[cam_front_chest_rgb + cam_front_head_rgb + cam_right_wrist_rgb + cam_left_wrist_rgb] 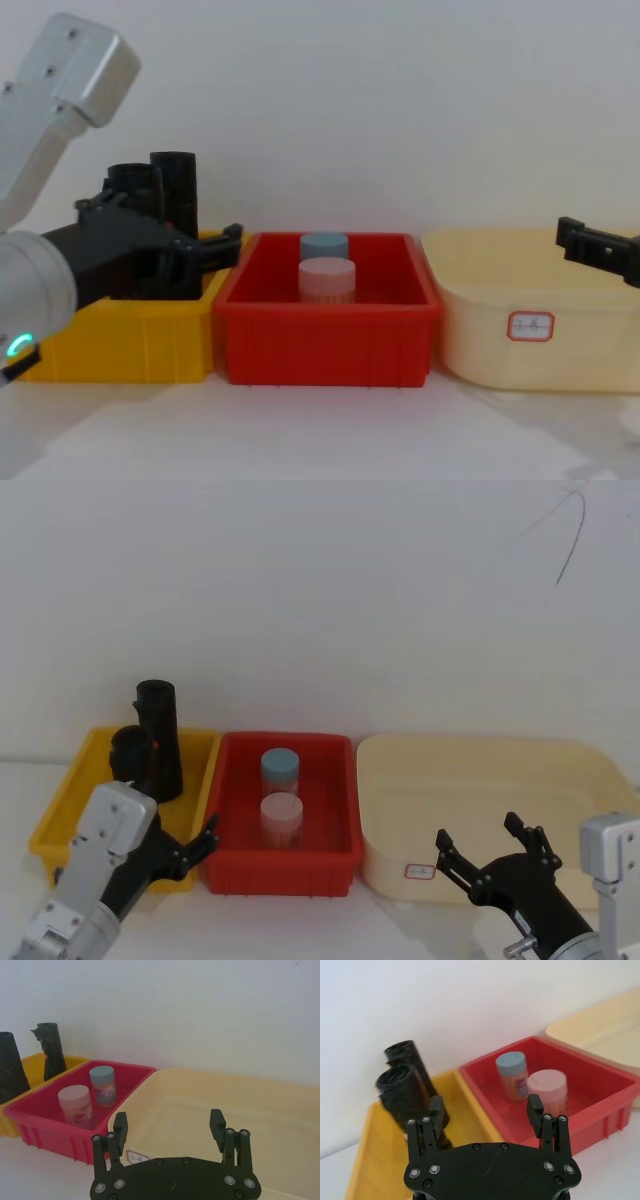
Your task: Pick up the garbage bag with the one hand and transfer it to the other hand.
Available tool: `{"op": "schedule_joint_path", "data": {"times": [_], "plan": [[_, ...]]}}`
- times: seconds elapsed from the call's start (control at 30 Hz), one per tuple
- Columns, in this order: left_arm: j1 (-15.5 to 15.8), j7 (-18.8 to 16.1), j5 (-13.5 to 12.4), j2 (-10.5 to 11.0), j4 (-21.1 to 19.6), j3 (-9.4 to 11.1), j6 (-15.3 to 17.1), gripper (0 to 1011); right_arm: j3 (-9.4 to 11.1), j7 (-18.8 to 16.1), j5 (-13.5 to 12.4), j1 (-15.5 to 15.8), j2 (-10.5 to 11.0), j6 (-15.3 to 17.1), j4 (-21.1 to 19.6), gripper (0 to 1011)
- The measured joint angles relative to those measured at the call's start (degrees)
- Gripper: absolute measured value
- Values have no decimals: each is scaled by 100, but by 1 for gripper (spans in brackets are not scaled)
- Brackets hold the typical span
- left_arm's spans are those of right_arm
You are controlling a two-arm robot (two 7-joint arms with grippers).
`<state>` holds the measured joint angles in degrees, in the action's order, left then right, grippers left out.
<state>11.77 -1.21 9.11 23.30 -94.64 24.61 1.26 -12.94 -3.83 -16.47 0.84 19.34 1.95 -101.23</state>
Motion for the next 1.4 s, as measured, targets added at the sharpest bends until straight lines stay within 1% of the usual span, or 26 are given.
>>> {"op": "schedule_joint_path", "data": {"times": [0.07,0.13,0.17,0.27,0.3,0.37,0.57,0.7,0.83,0.93,1.07,1.4], "plan": [[-39,-46,-19,18,-29,-32,19,1001,0,0,0,0,0,0,0,1000],[-139,-137,-47,63,-93,-120,53,1001,0,0,0,0,0,0,0,1000],[-139,-137,-47,63,-93,-120,53,1001,0,0,0,0,0,0,0,999],[-248,-235,-57,110,-150,-248,80,1001,0,0,0,0,0,0,0,999],[-248,-235,-57,110,-150,-248,80,1001,0,0,0,0,0,0,0,1000],[-308,-287,-54,134,-163,-349,83,1001,0,0,0,0,0,0,0,999],[-322,-318,-15,147,-104,-499,80,1001,0,0,0,0,0,0,0,1000],[-250,-290,48,138,25,-591,79,1001,0,0,0,0,0,0,0,1000],[-178,-227,95,118,134,-631,78,1001,0,0,0,0,0,0,0,1000],[-59,-124,158,79,303,-666,69,1001,0,0,0,0,0,0,0,1000],[55,-26,206,37,458,-677,47,1001,0,0,0,0,0,0,0,999],[499,392,355,-145,1102,-649,-100,1001,0,0,0,0,0,0,0,1000]]}}
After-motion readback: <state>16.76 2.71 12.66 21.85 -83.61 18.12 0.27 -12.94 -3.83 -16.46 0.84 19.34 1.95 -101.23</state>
